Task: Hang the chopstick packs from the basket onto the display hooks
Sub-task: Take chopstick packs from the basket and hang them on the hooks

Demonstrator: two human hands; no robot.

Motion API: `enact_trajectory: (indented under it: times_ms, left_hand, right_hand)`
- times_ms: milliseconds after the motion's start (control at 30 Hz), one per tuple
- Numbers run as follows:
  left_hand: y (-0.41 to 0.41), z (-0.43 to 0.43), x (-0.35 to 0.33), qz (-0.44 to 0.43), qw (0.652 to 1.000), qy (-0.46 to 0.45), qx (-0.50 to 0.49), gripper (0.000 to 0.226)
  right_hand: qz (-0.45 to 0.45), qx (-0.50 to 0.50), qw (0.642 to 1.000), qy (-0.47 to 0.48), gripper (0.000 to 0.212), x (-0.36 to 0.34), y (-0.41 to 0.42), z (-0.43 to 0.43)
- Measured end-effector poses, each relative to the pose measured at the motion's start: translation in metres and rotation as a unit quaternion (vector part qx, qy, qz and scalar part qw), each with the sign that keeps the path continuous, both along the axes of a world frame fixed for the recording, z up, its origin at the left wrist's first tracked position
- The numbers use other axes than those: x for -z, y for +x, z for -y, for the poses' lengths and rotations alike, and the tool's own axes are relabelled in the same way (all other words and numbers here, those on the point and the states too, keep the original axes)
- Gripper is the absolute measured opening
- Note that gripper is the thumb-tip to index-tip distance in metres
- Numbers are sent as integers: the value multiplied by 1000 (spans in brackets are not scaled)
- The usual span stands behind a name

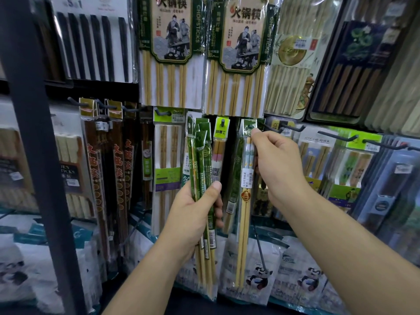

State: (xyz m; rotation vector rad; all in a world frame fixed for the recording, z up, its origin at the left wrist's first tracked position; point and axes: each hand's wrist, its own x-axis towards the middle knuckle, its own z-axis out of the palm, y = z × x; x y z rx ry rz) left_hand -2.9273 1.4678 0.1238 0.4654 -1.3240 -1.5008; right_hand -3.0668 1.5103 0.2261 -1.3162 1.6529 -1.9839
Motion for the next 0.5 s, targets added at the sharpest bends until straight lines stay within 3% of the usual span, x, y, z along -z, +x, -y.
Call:
enact_trajectory:
  times_ms: [300, 500]
  left_hand:
    - [2, -5, -5, 19, 999, -30, 38, 51]
    - [5, -7, -6, -6, 998, -6, 66, 38]
  right_hand:
    - [-33, 52, 998, 13, 53, 8, -6, 6]
    - [0, 69, 997, 21, 35, 18, -10, 3]
